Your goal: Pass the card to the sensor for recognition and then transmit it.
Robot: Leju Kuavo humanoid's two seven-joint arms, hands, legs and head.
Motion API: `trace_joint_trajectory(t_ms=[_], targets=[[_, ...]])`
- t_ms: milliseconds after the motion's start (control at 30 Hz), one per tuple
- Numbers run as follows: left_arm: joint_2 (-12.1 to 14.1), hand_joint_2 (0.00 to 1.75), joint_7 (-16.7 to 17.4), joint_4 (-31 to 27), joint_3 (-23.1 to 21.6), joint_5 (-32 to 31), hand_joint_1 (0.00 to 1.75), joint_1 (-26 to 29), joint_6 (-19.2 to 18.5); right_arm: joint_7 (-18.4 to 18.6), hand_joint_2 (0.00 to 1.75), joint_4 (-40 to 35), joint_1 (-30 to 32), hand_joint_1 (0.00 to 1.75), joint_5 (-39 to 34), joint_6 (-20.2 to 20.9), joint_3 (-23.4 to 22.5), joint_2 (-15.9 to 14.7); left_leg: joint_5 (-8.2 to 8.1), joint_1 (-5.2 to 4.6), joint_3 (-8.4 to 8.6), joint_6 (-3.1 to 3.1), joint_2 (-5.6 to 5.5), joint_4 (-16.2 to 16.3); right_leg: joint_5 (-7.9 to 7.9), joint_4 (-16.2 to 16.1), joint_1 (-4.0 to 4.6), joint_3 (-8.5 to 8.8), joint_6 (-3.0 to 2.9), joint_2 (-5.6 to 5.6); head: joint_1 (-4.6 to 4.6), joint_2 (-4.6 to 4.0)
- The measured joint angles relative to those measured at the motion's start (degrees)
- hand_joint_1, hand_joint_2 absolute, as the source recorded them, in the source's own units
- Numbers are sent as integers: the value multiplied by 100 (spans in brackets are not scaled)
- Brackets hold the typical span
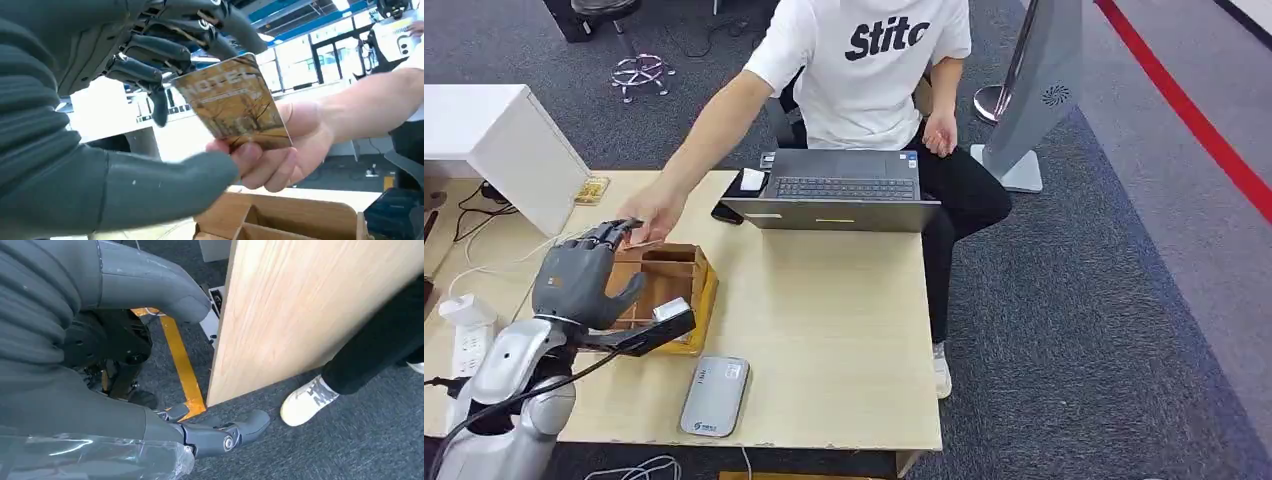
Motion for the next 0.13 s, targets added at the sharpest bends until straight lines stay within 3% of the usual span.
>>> trace_joint_trajectory(t_ms=[33,133], targets=[[-43,175,-4,-37,33,70,0,20,77,2,175,-7,16,0,-40,-35,11,0,0,0,-1,0,0,0,0,0,0,1,0,-1,2,0],[-416,175,-136,-519,324,588,0,324,774,2,175,-112,207,0,-390,-227,179,4,-4,0,-4,3,1,0,-1,0,0,1,1,1,-2,0]])
